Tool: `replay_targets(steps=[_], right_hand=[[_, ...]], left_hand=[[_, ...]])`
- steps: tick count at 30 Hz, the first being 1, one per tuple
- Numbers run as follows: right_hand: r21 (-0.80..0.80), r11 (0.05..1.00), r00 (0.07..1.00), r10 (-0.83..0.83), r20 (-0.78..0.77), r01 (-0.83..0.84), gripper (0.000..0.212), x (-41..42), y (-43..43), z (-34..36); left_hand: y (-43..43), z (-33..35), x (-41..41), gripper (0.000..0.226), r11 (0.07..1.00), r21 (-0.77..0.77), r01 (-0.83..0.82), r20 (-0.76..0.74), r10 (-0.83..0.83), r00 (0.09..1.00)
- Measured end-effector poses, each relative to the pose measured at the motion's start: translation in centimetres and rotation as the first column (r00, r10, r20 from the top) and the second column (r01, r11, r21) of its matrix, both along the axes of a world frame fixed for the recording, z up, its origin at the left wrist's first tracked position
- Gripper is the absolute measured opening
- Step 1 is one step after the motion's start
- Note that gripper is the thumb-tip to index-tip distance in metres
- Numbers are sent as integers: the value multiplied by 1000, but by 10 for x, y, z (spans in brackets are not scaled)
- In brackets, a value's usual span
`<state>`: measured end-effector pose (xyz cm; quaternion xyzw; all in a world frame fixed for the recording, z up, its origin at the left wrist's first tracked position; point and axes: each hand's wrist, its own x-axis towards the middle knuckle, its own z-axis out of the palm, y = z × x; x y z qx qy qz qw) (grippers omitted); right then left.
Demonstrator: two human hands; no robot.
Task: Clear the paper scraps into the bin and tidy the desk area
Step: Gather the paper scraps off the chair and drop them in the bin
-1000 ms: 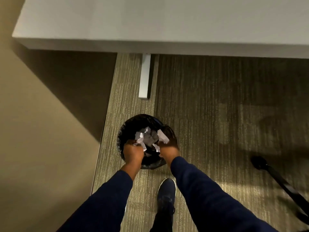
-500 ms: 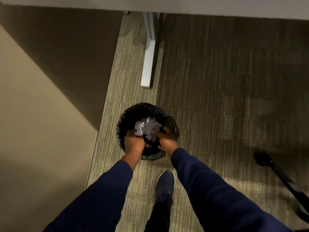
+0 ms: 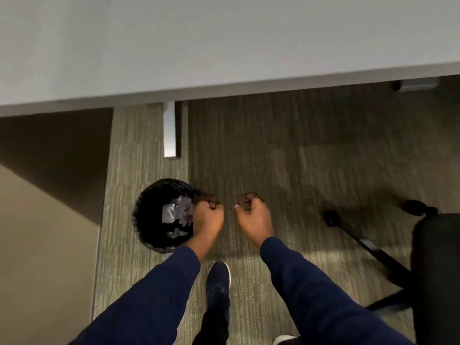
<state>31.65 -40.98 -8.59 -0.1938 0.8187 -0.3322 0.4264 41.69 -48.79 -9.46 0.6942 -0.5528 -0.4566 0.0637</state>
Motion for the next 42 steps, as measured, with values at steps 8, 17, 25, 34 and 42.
replay_targets(steps=[8,17,25,34,42], right_hand=[[-99,984,971,-162,-178,147,24,-109,105,62],[-107,937,895,-348,-279,331,26,-210,254,97],[-138,861,783,-504,-365,489,33,-274,377,106],[53,752,669,-549,-501,657,56,-339,519,92],[297,763,772,-383,-508,574,97,-381,584,56]], left_hand=[[86,56,-117,18,914,-169,370,-69,-385,920],[209,90,-240,23,746,-201,635,-107,-661,743],[316,100,-334,28,558,-242,793,-120,-829,547],[435,97,-437,46,83,-376,923,106,-986,132],[477,69,-511,87,-271,-306,913,480,-872,-99]])
